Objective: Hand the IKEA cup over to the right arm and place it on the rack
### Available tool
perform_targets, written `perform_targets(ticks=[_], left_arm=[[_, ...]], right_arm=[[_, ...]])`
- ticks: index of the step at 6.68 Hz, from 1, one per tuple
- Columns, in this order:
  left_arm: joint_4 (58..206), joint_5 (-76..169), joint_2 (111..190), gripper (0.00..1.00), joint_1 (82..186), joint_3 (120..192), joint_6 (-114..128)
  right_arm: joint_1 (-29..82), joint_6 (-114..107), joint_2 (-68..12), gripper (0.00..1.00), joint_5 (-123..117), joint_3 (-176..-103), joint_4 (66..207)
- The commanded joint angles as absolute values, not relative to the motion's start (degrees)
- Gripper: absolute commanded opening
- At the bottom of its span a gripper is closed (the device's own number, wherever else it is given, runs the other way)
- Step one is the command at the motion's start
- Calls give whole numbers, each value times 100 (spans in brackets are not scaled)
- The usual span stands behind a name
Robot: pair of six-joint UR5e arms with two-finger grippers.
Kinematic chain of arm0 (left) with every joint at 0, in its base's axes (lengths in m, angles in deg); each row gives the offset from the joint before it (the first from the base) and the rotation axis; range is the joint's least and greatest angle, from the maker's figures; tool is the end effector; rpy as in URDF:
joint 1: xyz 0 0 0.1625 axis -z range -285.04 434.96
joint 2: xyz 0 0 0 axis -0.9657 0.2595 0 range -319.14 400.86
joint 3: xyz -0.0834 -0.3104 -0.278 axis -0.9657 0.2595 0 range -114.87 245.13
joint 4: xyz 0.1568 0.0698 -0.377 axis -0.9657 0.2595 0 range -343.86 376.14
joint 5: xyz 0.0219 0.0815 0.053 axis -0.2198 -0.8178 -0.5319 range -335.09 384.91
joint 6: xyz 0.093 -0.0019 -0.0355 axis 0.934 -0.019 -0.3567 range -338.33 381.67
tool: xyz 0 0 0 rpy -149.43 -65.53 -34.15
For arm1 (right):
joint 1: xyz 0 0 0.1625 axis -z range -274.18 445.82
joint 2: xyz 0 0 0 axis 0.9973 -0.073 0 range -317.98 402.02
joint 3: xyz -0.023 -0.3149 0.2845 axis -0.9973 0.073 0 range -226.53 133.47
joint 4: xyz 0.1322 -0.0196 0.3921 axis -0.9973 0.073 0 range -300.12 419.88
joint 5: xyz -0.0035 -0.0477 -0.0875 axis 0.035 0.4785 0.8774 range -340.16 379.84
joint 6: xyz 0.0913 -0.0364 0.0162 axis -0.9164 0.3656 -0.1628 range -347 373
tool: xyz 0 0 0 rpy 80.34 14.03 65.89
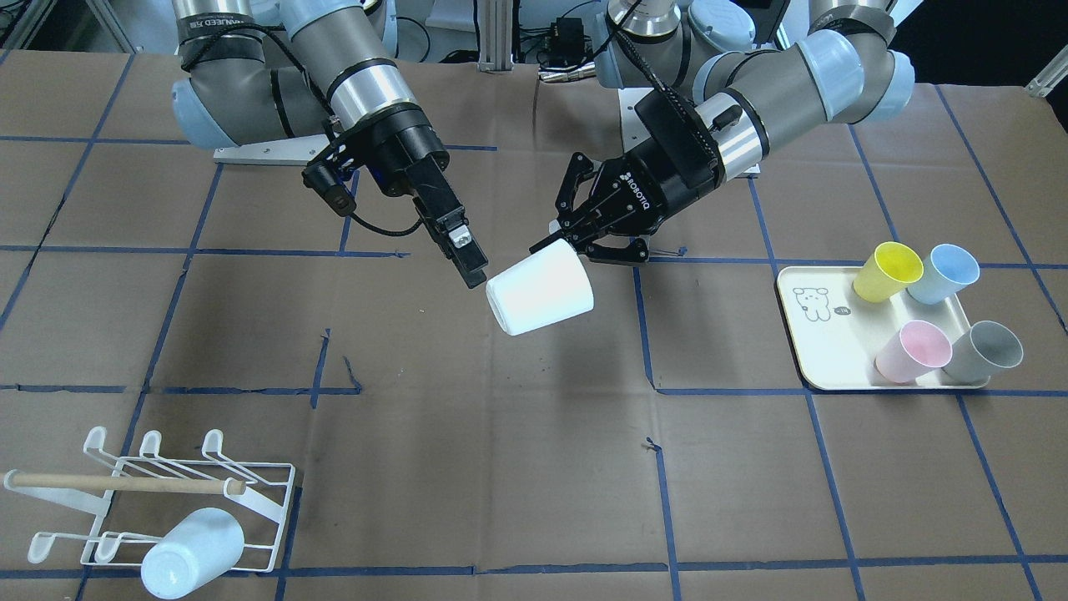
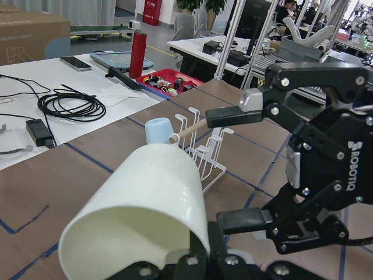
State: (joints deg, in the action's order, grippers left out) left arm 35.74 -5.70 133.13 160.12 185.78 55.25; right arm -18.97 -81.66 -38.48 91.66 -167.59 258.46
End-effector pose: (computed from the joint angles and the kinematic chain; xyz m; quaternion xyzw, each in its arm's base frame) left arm -0.1798 -0.4729 0.3945 -0.3584 -0.7574 0.4179 0.3512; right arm 0.2848 -0.4350 0.3837 0.4577 0.6843 -0.2121 0.5265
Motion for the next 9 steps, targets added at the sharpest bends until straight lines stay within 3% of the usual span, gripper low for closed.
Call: perform_targets(ticks=[1, 7, 9], left_arm=[[3574, -576, 13306, 2, 16012, 18572, 5525], [3574, -576, 13297, 4, 16012, 18572, 5525], [3574, -576, 13297, 4, 16012, 18581, 5525]], right_arm=[[-2009, -8210, -3805, 99, 9288, -16590, 25659], [-2229, -8307, -3278, 98, 9305, -16062, 25658], [-2229, -8316, -3269, 79, 9261, -16062, 25658]])
